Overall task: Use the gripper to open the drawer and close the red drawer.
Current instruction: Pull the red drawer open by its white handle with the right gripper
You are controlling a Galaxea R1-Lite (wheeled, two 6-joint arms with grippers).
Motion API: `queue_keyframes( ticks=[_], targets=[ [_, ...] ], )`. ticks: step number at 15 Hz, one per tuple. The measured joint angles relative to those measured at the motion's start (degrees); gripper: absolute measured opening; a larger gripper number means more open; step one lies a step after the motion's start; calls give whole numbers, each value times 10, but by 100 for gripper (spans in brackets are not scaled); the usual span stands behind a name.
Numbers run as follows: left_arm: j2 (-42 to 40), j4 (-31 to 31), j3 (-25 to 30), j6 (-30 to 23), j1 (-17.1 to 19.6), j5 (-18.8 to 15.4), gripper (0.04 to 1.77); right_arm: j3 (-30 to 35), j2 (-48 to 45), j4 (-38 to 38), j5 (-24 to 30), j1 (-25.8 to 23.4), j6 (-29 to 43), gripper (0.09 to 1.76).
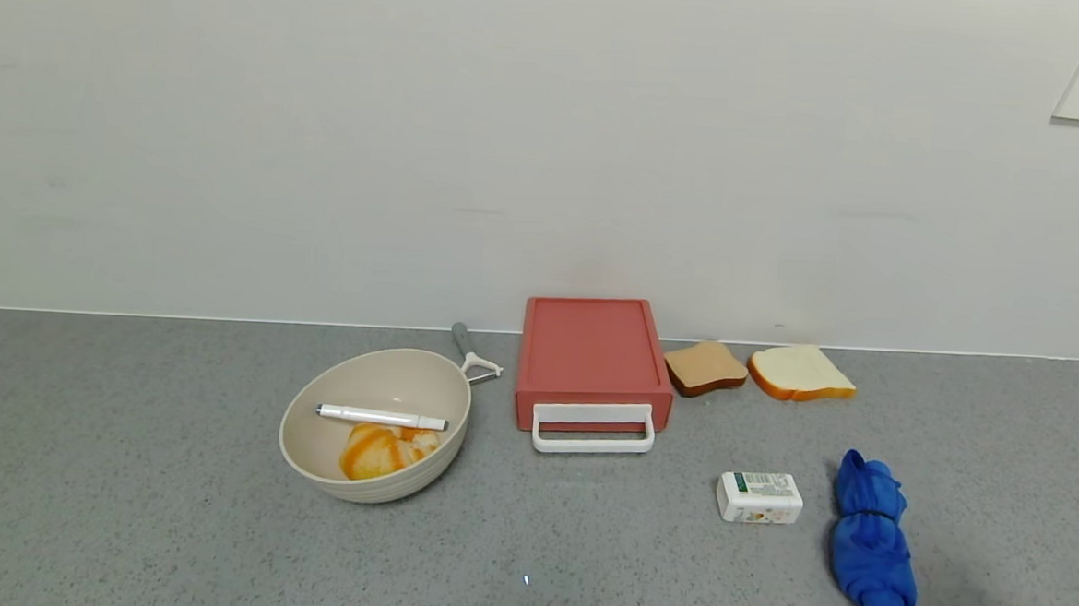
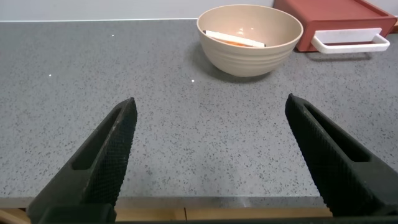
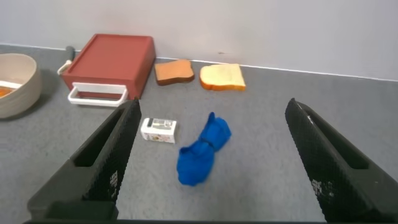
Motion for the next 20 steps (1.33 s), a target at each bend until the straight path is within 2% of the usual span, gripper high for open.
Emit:
queue_keyframes(
  ticks=[5, 10, 16, 20],
  targets=[
    [0, 0, 0, 0, 0, 0, 172, -140, 231, 3, 4, 88, 16, 171],
    [0, 0, 0, 0, 0, 0, 172, -259, 414, 4, 5, 172, 49, 171],
    [0, 0, 0, 0, 0, 0, 172, -352, 549, 11, 3, 236, 93, 171],
    [0, 0, 0, 0, 0, 0, 172, -422, 608, 93, 2, 266, 132, 171]
  ],
)
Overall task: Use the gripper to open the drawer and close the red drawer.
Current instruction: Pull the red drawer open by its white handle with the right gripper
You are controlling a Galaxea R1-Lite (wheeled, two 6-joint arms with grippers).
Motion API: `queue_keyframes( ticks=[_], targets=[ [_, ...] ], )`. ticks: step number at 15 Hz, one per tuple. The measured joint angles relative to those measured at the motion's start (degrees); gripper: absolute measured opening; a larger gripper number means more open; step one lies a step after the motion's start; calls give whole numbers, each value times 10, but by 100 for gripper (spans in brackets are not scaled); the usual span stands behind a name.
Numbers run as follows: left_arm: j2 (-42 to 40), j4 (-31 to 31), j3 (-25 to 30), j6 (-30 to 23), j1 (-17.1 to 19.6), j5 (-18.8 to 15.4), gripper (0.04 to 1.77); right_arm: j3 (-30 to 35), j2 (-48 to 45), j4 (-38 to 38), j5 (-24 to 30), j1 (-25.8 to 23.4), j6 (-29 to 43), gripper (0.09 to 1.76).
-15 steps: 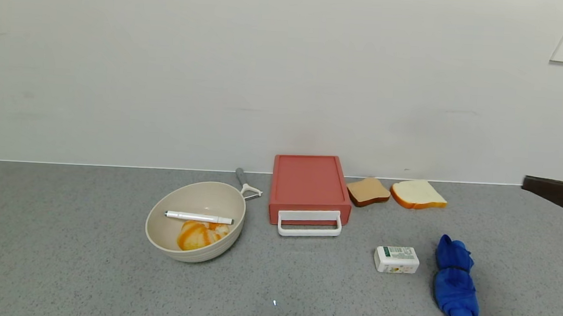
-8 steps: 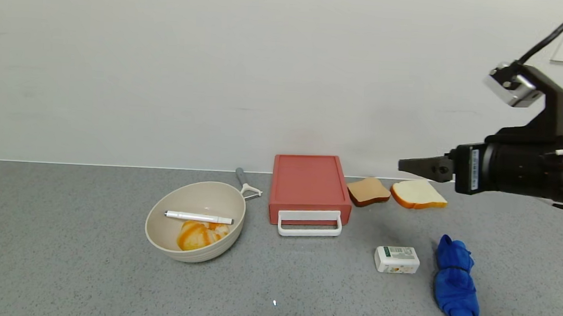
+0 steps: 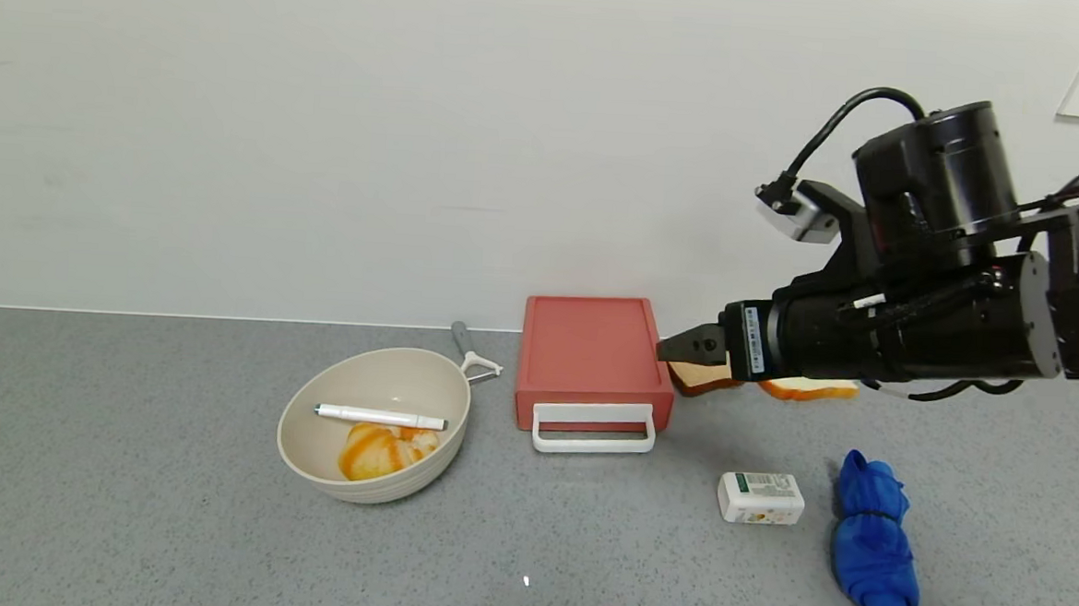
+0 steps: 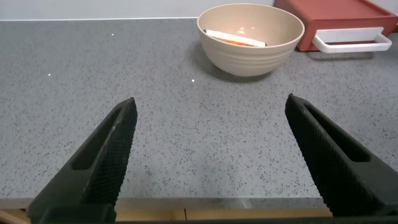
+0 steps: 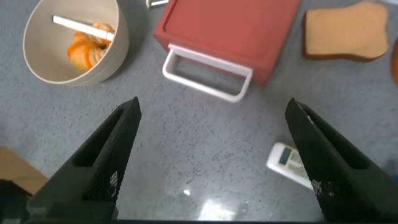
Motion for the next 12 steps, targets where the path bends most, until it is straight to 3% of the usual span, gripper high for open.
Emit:
queue_keyframes(
  ticks=[7, 12],
  targets=[
    [0, 0, 0, 0, 0, 0, 172, -191, 143, 167, -92, 66, 109, 171],
    [0, 0, 0, 0, 0, 0, 172, -254, 239, 189, -150, 93, 151, 171]
  ],
)
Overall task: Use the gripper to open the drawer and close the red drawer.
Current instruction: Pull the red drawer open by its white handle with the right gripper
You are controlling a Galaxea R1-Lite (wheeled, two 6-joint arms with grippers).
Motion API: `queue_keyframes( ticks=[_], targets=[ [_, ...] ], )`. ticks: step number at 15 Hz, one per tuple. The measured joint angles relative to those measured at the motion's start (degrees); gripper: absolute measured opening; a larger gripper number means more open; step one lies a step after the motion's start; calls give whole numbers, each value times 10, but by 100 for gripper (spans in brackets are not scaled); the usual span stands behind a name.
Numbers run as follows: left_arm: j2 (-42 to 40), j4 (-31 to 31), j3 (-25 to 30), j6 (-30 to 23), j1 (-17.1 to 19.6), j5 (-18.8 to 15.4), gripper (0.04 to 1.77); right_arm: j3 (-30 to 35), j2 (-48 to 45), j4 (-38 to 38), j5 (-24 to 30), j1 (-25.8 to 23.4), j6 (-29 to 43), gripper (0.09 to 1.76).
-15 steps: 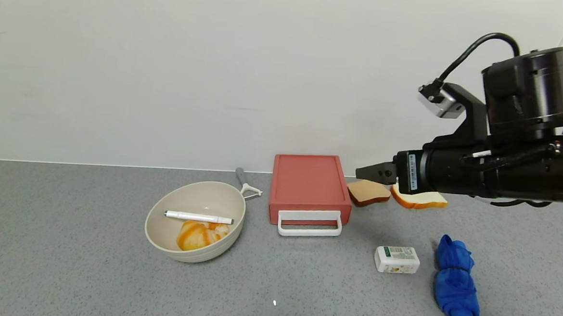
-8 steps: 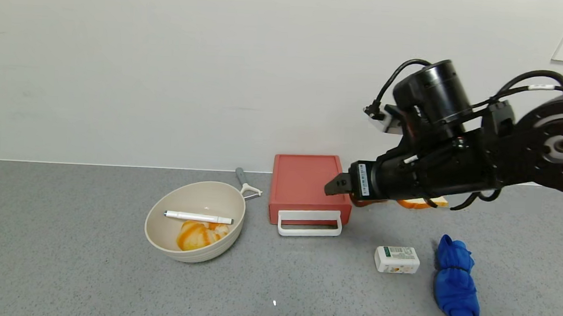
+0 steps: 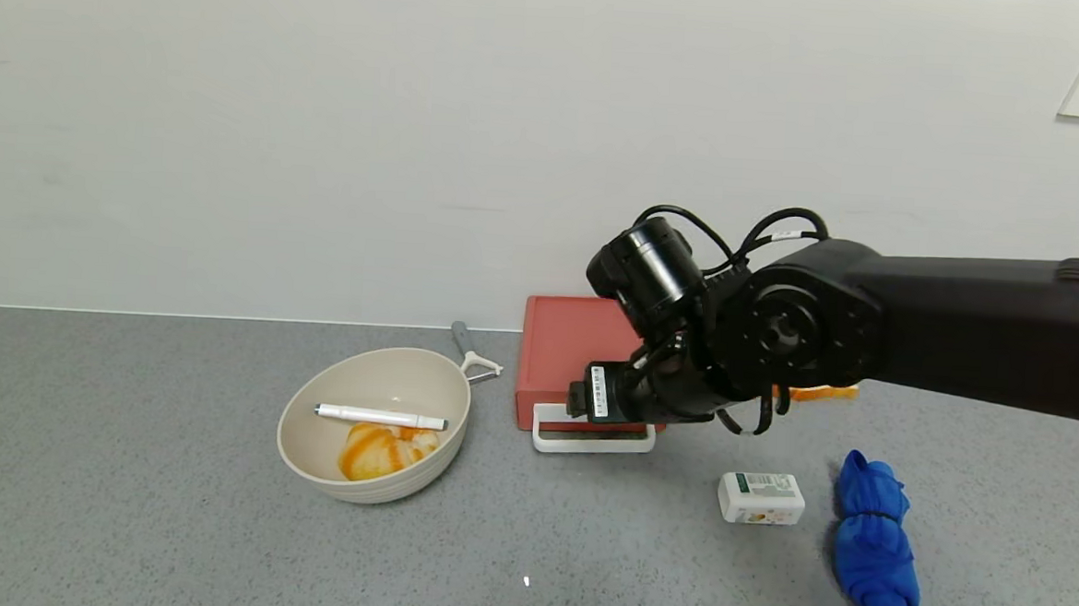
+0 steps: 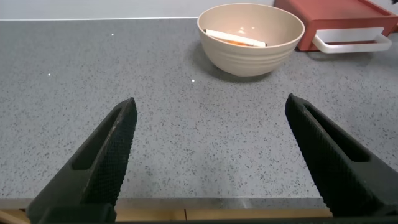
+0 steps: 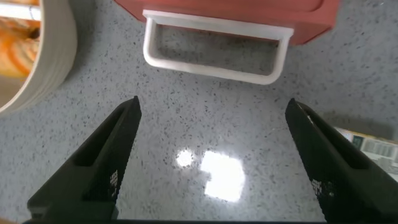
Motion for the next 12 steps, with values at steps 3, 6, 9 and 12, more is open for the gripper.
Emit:
queue_keyframes(
  ticks=[3, 6, 9, 12],
  targets=[
    [0, 0, 0, 0, 0, 0, 172, -23, 41, 0, -6, 10, 39, 171],
    [0, 0, 0, 0, 0, 0, 172, -42, 68, -9, -45, 14, 64, 171],
    [0, 0, 0, 0, 0, 0, 172, -47, 89, -42, -56, 15, 69, 171],
    [0, 0, 0, 0, 0, 0, 172, -50, 107, -59, -57, 15, 63, 171]
  ],
)
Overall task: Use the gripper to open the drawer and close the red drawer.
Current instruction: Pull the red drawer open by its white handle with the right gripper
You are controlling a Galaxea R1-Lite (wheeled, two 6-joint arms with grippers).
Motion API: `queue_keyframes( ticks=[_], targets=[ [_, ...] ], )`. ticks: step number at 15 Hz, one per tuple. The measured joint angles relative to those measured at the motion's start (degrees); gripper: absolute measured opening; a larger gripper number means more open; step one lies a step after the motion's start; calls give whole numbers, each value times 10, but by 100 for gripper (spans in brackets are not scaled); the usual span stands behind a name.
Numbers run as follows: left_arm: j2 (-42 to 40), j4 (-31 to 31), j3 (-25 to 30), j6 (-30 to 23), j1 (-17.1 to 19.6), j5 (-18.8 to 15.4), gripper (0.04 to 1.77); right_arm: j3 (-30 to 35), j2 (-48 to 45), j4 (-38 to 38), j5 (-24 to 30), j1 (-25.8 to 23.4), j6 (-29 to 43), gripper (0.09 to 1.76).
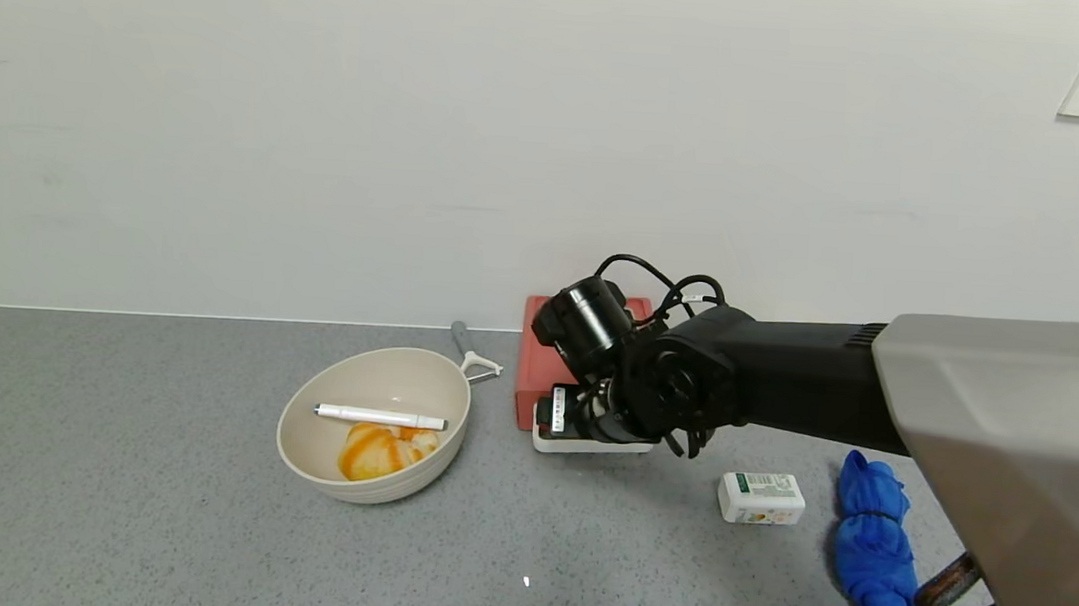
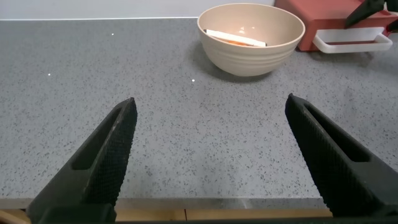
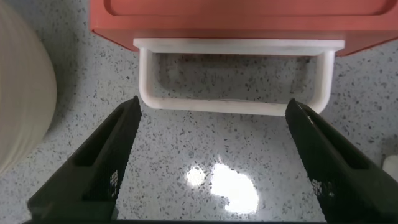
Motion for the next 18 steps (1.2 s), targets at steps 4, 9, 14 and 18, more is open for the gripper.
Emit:
queue_keyframes(
  ticks=[4, 9, 14, 18],
  targets=[
    [0, 0, 0, 0, 0, 0, 172, -4, 19, -15, 0, -5, -8, 171],
    [0, 0, 0, 0, 0, 0, 172, -5, 33, -28, 0, -9, -11, 171],
    [0, 0, 0, 0, 0, 0, 172, -5, 39, -27, 0, -12, -11, 171],
    [0, 0, 0, 0, 0, 0, 172, -5, 46, -30, -15, -13, -10, 171]
  ],
)
